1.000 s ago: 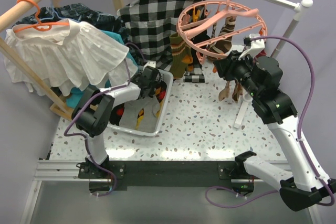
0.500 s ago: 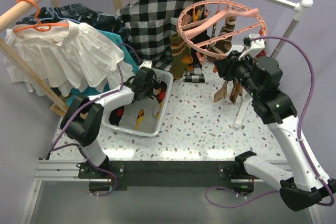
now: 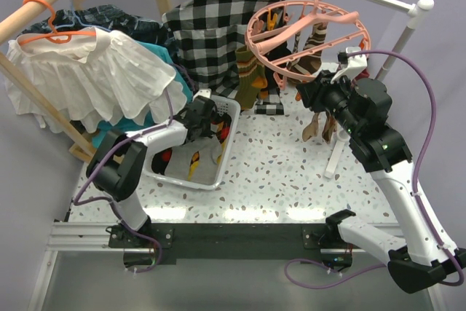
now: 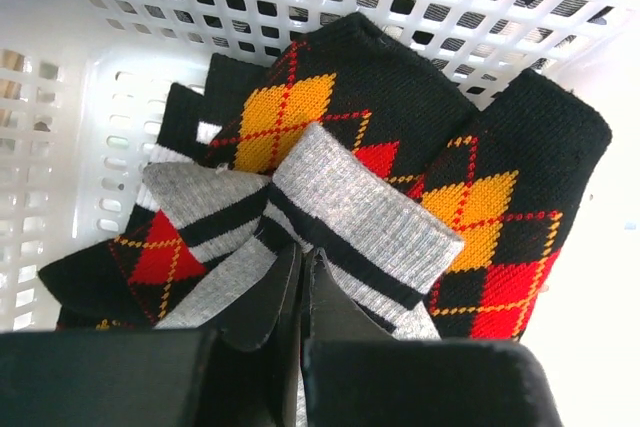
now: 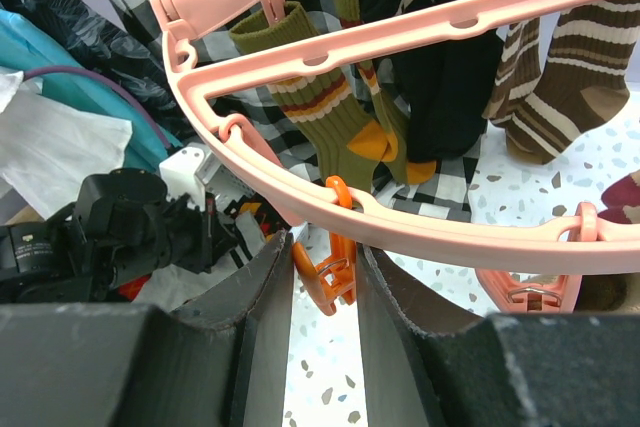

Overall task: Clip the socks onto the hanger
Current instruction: Pick up the sock from the bin, then clamp the sock onto the hanger.

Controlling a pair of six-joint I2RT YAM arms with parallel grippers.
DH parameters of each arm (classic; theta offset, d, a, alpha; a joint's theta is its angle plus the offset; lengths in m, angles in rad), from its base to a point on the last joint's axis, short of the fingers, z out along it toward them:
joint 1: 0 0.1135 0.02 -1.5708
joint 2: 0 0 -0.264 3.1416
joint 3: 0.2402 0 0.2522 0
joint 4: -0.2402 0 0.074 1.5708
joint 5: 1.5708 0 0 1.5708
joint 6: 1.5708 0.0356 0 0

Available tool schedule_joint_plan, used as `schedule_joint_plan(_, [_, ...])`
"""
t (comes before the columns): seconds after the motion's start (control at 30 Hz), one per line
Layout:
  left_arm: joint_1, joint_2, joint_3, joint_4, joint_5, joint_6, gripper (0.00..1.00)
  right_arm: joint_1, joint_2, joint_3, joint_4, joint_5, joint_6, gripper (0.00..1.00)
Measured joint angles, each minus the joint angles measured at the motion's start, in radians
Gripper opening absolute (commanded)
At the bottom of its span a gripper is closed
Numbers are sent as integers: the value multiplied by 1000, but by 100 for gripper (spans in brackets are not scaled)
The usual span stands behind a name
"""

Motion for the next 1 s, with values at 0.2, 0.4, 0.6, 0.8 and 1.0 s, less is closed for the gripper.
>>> schedule_joint_plan(0.2, [0,-88,-14,-39,-2,0,0,0,-1,0,0,0,0,0])
schedule_joint_plan(0.4, [0,-274,-46,-53,0,3,0,0,-1,0,0,0,0,0])
schedule_joint_plan(0.6, [0,-403,-77,-32,71,23,0,0,-1,0,0,0,0,0])
schedule_joint_plan(0.8, [-14,-545,-88,138,267,50,0,0,-1,0,0,-3,0,0])
schedule_joint_plan(1.0, [-164,-571,-45,340,397,82,0,0,-1,0,0,-6,3,0])
